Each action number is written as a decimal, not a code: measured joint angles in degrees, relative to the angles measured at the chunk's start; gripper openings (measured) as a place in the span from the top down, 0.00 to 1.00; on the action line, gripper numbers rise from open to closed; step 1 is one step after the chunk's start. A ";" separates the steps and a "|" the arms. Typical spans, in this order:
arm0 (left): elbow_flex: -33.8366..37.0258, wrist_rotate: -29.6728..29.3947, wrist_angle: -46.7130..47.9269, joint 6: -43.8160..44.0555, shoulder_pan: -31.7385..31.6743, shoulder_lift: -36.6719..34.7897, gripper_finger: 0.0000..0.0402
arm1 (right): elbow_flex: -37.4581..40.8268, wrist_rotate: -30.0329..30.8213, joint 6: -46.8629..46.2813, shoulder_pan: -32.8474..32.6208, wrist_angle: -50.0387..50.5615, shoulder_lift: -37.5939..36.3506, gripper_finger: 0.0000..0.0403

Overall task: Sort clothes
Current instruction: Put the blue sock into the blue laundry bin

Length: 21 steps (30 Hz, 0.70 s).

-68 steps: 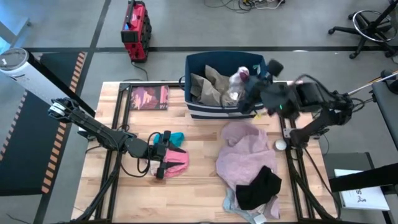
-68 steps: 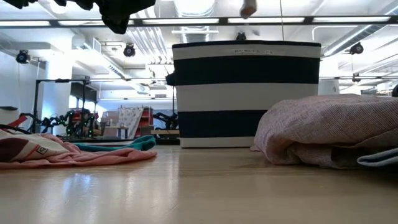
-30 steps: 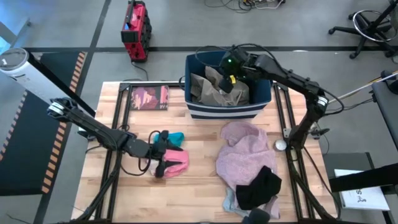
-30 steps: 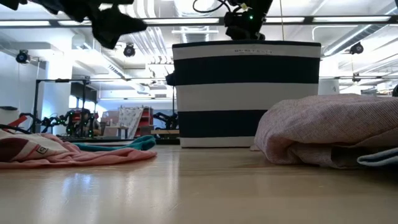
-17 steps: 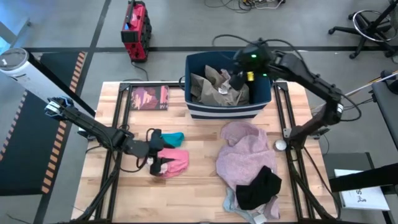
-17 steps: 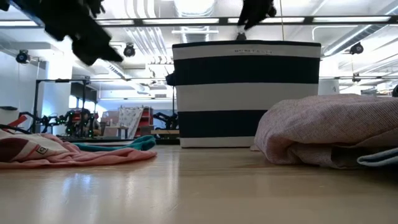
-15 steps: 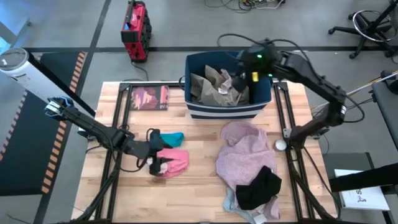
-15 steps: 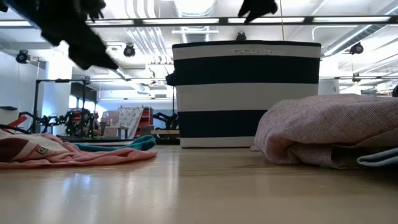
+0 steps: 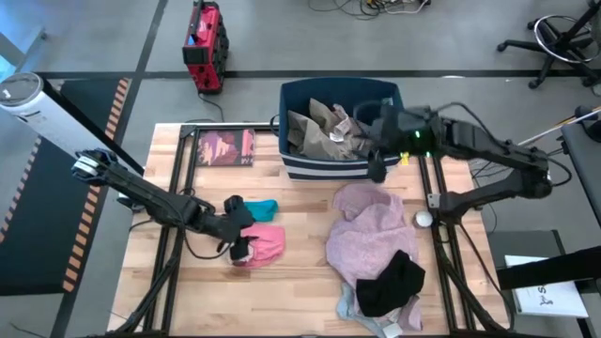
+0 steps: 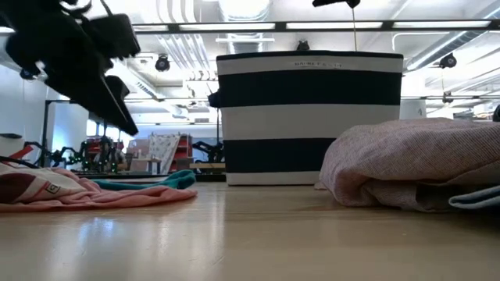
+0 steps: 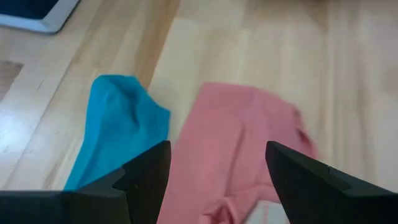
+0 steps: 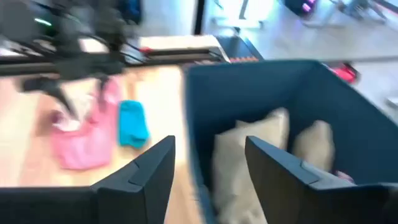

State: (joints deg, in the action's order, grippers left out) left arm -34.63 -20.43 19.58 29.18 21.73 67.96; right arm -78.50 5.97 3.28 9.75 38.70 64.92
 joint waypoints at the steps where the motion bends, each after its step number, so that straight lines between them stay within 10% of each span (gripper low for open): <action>1: 0.00 0.00 0.00 -0.15 -0.47 0.53 0.37 | 1.87 0.00 -0.51 -1.45 -1.96 -1.03 0.57; 21: 0.02 0.87 -2.12 -7.69 -7.91 9.80 0.45 | 30.36 0.05 -5.13 -26.71 -36.18 -5.20 0.78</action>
State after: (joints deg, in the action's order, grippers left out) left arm -34.61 -19.55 17.45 21.49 13.82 77.76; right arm -48.14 6.02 -1.86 -16.96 2.52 59.72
